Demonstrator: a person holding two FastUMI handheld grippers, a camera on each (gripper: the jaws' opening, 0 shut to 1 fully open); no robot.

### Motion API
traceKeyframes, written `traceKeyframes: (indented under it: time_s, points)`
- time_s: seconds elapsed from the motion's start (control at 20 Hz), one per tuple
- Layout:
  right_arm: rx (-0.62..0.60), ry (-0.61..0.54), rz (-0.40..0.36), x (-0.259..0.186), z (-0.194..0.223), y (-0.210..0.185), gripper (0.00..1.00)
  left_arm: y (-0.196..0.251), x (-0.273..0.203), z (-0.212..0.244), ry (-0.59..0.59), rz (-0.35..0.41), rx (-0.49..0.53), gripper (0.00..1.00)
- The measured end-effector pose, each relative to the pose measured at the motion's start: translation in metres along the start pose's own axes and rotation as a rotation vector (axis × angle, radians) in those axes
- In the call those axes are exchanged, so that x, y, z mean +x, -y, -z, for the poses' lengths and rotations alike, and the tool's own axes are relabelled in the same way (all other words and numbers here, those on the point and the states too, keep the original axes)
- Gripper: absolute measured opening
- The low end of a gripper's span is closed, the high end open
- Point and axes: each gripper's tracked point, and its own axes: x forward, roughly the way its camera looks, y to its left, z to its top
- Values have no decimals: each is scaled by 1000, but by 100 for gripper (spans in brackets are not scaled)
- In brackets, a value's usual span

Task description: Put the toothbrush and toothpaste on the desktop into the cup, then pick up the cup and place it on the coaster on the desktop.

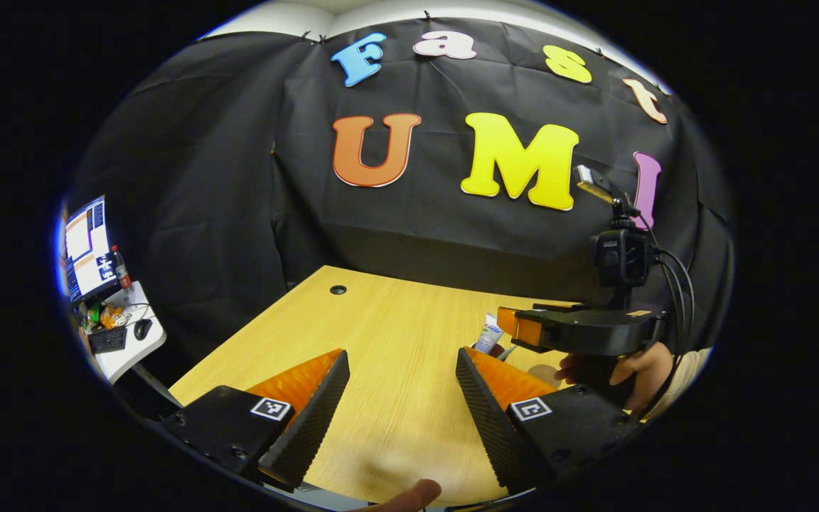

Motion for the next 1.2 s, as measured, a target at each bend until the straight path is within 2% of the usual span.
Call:
traceKeyframes:
  time_s: [0.05,0.1,0.2,0.35,0.55,0.6,0.65,0.8,0.85,0.9,1.0,1.2]
  points:
    - [-10,14,1,-8,-5,3,80,5,5,1,-5,22,7,96]
    - [-10,23,5,-16,-8,7,90,11,12,2,-14,46,14,96]
    - [15,47,15,-36,-18,17,97,22,23,3,-34,86,25,96]
    - [32,99,59,-68,-39,40,97,42,45,3,-67,144,44,96]
    - [42,155,141,-112,-52,78,96,78,76,23,-198,260,35,96]
    - [56,154,174,-124,-50,90,96,83,84,31,-235,270,37,100]
    - [75,148,209,-137,-48,101,97,88,92,39,-277,278,43,96]
    - [97,175,255,-175,-47,118,95,99,111,56,-388,318,55,96]
    - [93,181,266,-185,-45,123,95,103,116,64,-431,326,55,100]
    - [94,180,282,-194,-41,128,95,108,121,70,-467,330,60,96]
    - [98,168,302,-205,-33,136,95,124,131,88,-577,339,84,96]
    - [114,168,321,-216,-26,150,95,130,149,117,-764,278,100,96]
